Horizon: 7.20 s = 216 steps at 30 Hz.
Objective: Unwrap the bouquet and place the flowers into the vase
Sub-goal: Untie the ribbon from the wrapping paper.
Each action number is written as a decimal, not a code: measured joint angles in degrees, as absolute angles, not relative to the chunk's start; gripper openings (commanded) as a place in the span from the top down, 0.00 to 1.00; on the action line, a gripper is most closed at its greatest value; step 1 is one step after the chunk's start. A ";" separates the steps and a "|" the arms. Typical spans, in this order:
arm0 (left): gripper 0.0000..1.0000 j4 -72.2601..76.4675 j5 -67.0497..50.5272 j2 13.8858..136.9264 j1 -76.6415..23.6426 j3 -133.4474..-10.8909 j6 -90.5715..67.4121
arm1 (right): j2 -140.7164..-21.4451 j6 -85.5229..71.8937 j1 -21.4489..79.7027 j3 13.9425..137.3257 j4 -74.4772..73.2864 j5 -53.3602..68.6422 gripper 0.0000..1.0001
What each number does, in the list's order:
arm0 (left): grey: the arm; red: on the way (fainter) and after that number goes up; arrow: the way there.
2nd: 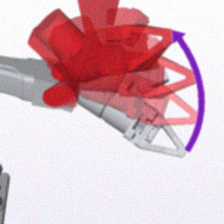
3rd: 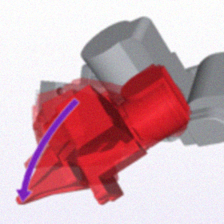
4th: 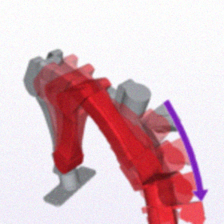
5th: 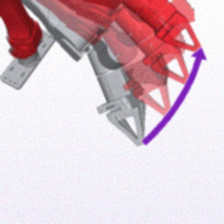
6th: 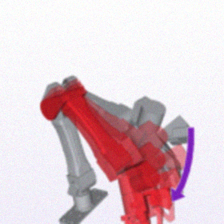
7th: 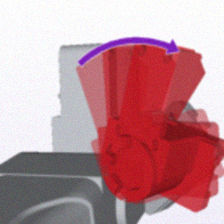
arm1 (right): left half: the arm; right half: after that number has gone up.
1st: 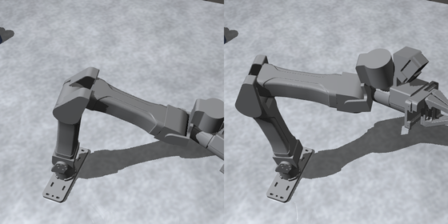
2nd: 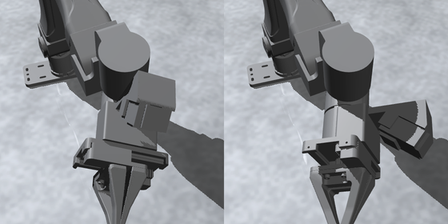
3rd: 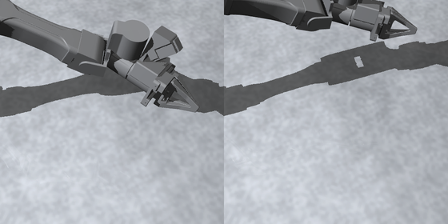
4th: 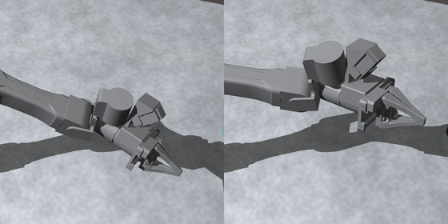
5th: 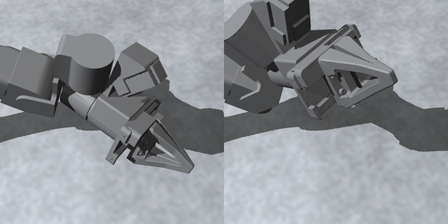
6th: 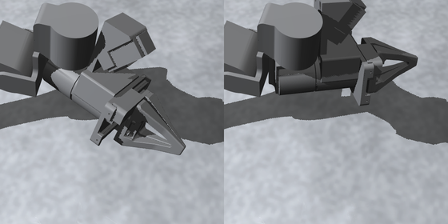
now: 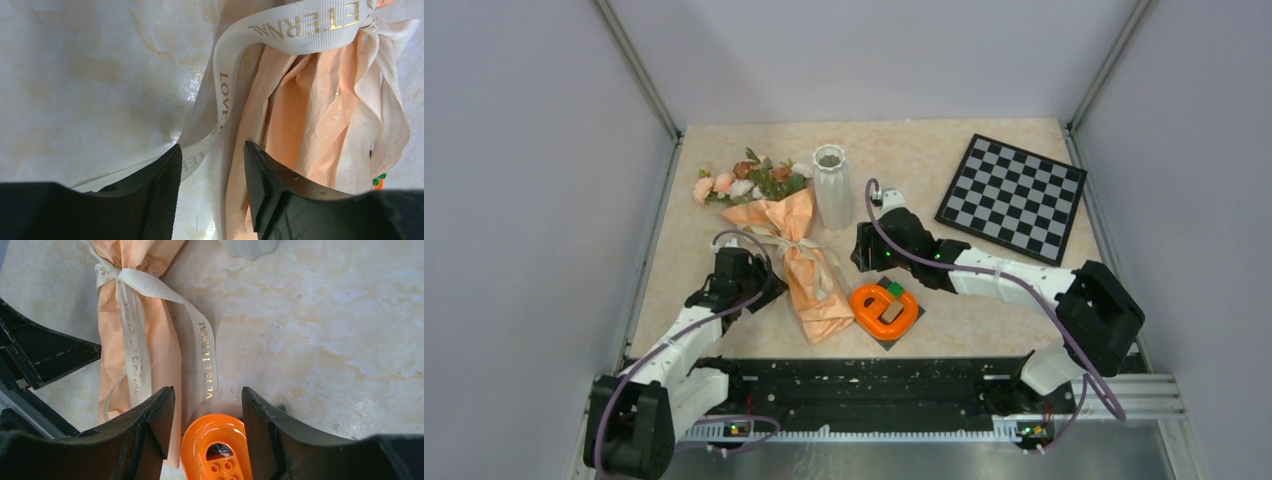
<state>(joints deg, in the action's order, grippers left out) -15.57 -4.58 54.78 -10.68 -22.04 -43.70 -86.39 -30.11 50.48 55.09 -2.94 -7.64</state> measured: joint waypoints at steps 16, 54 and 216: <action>0.63 -12.19 -5.13 60.75 -10.68 -22.09 -41.56 | -82.37 -30.04 50.46 52.12 -4.58 -9.39 0.46; 1.00 -36.49 1.39 61.54 -10.20 -43.29 -30.26 | -102.06 -17.98 50.46 48.18 28.84 -1.76 0.52; 1.00 -40.58 22.26 68.47 3.66 -52.18 -16.56 | -103.42 -12.75 57.84 63.70 3.36 -33.01 1.00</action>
<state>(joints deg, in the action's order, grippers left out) -40.58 22.26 68.47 3.66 -52.18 -16.56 -103.42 -12.75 57.84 63.70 3.36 -33.01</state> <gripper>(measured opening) 0.009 0.010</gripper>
